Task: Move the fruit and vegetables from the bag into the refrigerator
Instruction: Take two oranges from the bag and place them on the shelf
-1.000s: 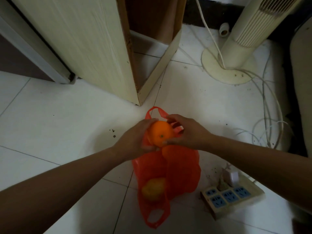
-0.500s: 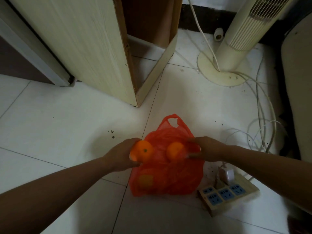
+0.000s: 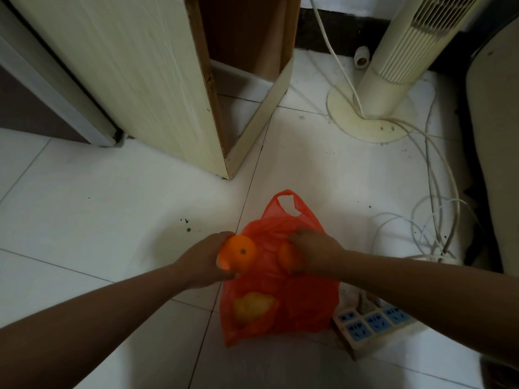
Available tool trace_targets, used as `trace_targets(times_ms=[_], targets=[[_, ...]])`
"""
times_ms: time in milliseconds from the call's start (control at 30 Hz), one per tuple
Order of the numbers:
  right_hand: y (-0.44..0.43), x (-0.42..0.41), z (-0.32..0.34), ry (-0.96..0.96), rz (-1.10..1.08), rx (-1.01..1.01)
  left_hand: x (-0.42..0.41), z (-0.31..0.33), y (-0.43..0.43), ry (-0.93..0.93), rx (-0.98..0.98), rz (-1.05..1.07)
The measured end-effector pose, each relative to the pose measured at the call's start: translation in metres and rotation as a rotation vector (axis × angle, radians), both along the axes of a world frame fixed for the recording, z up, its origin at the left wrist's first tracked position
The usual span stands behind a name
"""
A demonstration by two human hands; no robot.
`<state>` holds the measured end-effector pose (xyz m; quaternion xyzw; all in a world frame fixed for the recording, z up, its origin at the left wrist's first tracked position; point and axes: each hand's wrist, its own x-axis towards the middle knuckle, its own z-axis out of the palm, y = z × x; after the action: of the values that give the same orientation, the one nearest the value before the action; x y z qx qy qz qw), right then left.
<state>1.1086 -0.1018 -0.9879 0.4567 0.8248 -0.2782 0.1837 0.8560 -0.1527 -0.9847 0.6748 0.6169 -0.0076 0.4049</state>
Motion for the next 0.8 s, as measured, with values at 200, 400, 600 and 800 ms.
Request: trace_targets(times_ms=[200, 400, 600, 800], targets=[[0.002, 0.010, 0.012, 0.162, -0.049, -0.032, -0.005, 0.000, -0.001, -0.007, 0.035, 0.008], [0.008, 0.007, 0.010, 0.190, -0.024, 0.051, -0.006, -0.003, 0.001, 0.006, 0.036, 0.024], [0.012, -0.006, 0.015, 0.230, 0.063, 0.054, -0.010, -0.008, -0.001, 0.008, 0.035, 0.020], [0.008, -0.028, 0.006, 0.135, 0.182, -0.033, -0.013, -0.011, -0.004, 0.008, 0.017, 0.029]])
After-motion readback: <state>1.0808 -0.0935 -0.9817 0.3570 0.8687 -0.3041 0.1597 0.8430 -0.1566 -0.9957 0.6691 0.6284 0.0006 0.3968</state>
